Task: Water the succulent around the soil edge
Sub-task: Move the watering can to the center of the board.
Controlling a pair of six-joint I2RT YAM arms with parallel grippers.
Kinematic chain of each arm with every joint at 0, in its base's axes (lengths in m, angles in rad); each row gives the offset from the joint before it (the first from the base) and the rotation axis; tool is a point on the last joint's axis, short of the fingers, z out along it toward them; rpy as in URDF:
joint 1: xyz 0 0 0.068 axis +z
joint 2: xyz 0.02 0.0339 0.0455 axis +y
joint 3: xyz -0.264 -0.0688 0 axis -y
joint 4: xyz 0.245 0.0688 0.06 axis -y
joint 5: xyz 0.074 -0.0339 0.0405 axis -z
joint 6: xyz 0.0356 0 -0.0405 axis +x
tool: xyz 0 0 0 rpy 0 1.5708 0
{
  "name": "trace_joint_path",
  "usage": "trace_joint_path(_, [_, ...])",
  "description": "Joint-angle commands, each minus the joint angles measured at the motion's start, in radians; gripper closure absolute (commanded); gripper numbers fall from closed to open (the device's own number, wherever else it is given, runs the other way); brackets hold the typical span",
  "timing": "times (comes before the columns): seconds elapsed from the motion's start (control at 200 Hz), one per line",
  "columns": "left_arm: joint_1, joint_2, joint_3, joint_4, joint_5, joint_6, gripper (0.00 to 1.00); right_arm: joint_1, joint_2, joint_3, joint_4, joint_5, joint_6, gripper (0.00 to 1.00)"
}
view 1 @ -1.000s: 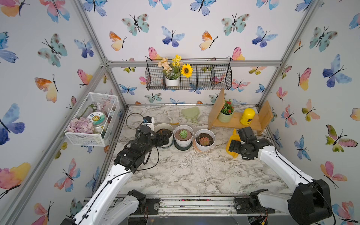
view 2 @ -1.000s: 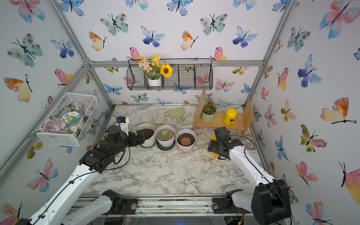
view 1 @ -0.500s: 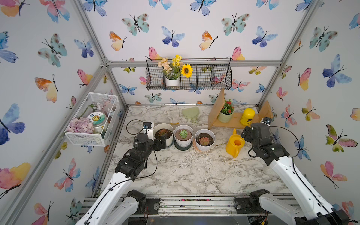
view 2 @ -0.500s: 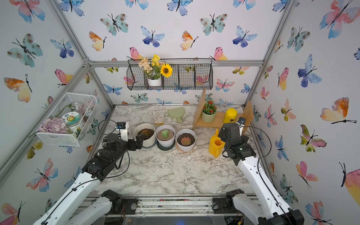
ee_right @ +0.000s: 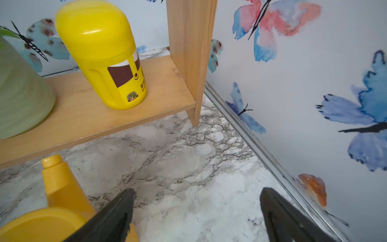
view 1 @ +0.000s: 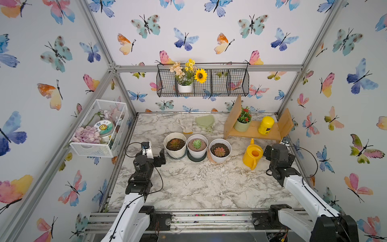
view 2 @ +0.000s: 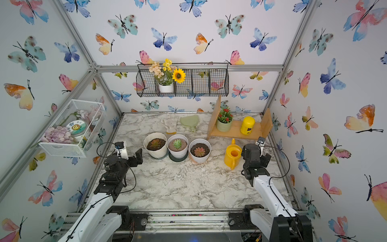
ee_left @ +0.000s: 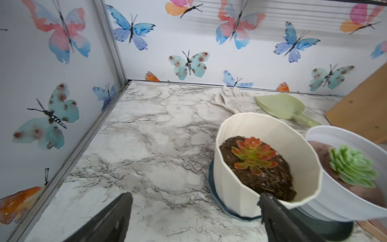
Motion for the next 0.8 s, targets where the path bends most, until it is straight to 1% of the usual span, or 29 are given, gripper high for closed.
trace_joint_path(0.0, [0.073, 0.078, -0.030, 0.206, 0.133, 0.010, 0.01, -0.025, 0.054, -0.053, 0.248, -0.065, -0.065, 0.02])
trace_joint_path(0.12, [0.090, 0.156, -0.022, 0.222, 0.091, 0.040, 0.02, -0.026, 0.081, -0.135, 0.432, -0.049, -0.127, 0.02])
trace_joint_path(0.21, [0.104, 0.193, -0.048, 0.285, 0.113, 0.040, 0.02, -0.028, 0.105, -0.170, 0.526, -0.117, -0.147, 0.02])
trace_joint_path(0.305, [0.111, 0.219, -0.081, 0.355, 0.108, 0.036, 0.02, -0.028, 0.128, -0.208, 0.617, -0.206, -0.147, 0.02])
trace_joint_path(0.395, [0.119, 0.234, -0.098, 0.391, 0.110, 0.031, 0.02, -0.028, 0.157, -0.242, 0.699, -0.217, -0.151, 0.02])
trace_joint_path(0.501, [0.119, 0.242, -0.102, 0.408, 0.097, 0.036, 0.02, -0.028, 0.192, -0.263, 0.746, -0.206, -0.184, 0.02])
trace_joint_path(0.616, [0.124, 0.251, -0.108, 0.429, 0.072, 0.046, 0.02, -0.028, 0.216, -0.283, 0.802, -0.203, -0.179, 0.02])
trace_joint_path(0.701, [0.131, 0.266, -0.115, 0.458, 0.067, 0.042, 0.01, -0.027, 0.229, -0.288, 0.820, -0.225, -0.159, 0.02])
trace_joint_path(0.791, [0.137, 0.283, -0.126, 0.503, 0.060, 0.022, 0.02, -0.028, 0.243, -0.304, 0.884, -0.264, -0.159, 0.02])
